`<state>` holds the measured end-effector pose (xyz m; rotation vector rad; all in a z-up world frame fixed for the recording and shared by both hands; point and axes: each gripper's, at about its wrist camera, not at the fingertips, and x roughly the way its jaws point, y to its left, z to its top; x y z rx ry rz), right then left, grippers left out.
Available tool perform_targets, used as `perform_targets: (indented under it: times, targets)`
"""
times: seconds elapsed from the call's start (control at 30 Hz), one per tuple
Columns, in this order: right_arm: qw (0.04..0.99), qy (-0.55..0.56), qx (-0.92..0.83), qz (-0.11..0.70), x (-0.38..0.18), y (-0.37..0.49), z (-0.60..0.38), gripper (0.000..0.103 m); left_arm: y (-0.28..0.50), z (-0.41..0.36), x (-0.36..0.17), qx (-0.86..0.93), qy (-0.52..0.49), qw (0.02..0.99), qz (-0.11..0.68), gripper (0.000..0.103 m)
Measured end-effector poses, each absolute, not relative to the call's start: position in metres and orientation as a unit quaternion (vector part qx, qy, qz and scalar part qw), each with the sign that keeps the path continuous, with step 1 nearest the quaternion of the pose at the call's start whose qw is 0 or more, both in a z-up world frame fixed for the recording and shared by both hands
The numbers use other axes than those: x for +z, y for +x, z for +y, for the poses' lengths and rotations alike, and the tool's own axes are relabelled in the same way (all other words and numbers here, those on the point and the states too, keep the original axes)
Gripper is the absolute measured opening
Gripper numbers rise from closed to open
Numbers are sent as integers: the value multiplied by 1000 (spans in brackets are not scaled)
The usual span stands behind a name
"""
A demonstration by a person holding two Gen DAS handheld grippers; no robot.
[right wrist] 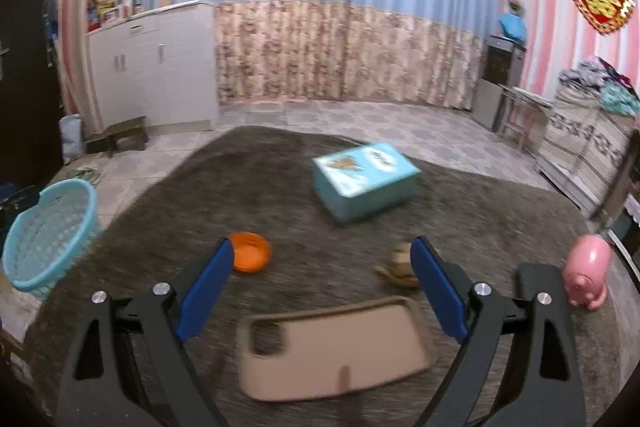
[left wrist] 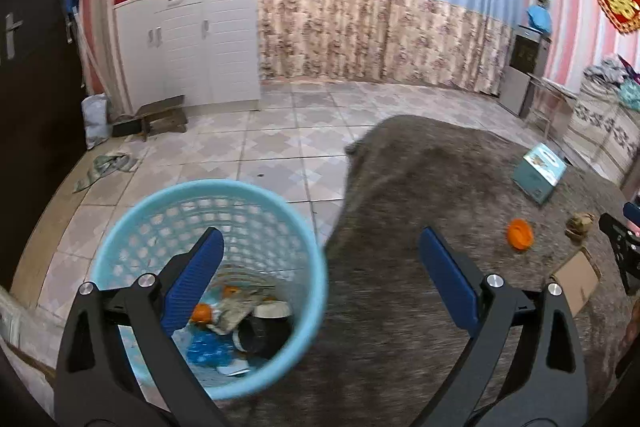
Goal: Collect trash
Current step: 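Grasp the small orange bowl with the left tool while the right tool grasps the brown crumpled toy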
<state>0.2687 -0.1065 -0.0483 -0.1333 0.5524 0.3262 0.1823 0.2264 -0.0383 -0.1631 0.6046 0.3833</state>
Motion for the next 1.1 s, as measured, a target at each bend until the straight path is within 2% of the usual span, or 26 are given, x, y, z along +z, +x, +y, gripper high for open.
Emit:
perform_targets:
  times: [0.33,0.8,0.9,0.93,0.97,1.0,1.03,1.07,1.1]
  targets:
    - [951,-42,99,290,-71,290,-181,88,223,170,-63,136,-73,936,317,97]
    - [945,-30,57,320,-102,314,-221,88,316,80,-100,32,-31,934,355,96]
    - [944,-24,59,322,-105,318,-222,88,331,69,-104,17,-19,929,370,90]
    - [944,-24,60,323,-106,320,-221,88,336,64,-108,13,-13,926,377,80]
    - [944,-25,61,324,-107,321,-220,88,342,60,-112,7,-5,921,389,75]
    - [943,-27,63,325,-107,322,-217,88,345,57,-116,2,-2,916,400,61]
    - [943,-28,66,325,-107,323,-214,88,348,55,-119,0,1,912,411,52]
    - [943,-30,70,325,-106,325,-212,88,348,55,-119,2,1,912,411,51]
    - [942,-32,76,324,-106,326,-207,88,346,57,-116,-1,-7,914,406,44]
